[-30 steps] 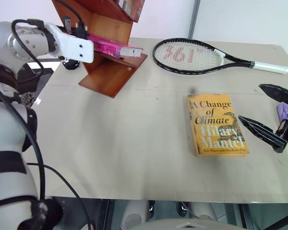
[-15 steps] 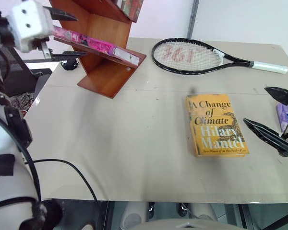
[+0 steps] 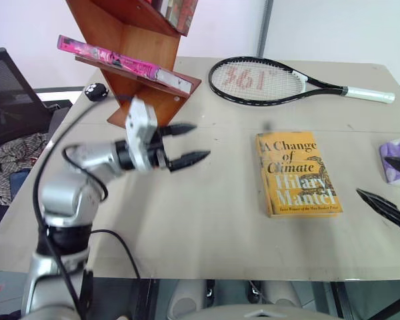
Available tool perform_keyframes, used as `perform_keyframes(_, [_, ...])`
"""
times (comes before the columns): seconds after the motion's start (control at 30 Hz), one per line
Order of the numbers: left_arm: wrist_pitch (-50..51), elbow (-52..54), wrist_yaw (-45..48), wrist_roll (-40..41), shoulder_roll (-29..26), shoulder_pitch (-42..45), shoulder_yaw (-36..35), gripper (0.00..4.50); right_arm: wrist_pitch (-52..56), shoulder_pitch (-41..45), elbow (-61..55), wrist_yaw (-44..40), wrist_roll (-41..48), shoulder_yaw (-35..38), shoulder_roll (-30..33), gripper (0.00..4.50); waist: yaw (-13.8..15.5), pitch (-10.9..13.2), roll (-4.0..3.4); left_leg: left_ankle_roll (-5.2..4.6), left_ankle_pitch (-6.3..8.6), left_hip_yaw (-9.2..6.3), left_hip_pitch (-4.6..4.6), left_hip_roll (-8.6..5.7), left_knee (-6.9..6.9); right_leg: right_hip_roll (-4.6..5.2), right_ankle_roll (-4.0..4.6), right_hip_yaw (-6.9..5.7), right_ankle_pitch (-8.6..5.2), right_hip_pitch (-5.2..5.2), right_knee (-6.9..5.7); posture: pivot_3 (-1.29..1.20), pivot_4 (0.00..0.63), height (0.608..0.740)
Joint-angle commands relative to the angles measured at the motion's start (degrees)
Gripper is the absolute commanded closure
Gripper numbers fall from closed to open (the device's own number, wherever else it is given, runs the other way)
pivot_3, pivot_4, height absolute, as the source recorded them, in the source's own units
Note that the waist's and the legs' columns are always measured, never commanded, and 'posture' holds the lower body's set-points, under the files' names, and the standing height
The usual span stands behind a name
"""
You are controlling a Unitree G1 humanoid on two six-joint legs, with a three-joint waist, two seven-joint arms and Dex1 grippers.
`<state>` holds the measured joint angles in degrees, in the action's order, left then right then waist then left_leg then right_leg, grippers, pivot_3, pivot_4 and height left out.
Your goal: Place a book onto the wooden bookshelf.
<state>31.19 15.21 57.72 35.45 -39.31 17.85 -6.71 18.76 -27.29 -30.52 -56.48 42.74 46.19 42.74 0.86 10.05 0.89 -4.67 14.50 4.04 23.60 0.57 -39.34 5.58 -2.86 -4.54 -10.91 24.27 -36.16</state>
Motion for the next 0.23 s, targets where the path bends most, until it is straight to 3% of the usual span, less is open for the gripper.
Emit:
perform_keyframes(0.03, [-1.1, 2.4, 0.4, 0.1, -2.3, -5.9, -4.1, 0.13, -3.7, -5.2, 3.1, -2.9, -4.0, 4.0, -2.0, 0.0, 0.1, 0.0, 0.0, -0.09, 0.06, -0.02, 0.0, 0.01, 0.01, 0.05, 0.17, -0.02, -0.11, 0.0, 0.0, 0.0, 0.15, 0.717])
perform_keyframes(0.23, [-5.6, 0.1, 2.9, -3.1, -5.2, -13.9, -5.1, 0.13, -7.5, -9.7, 6.7, -4.4, -7.8, 4.1, -3.5, 0.0, 0.1, -0.3, -0.38, 0.15, 0.26, -0.06, 0.0, 0.02, 0.01, 0.41, 0.31, -0.18, -0.03, 0.01, 0.22, 0.0, 0.15, 0.717])
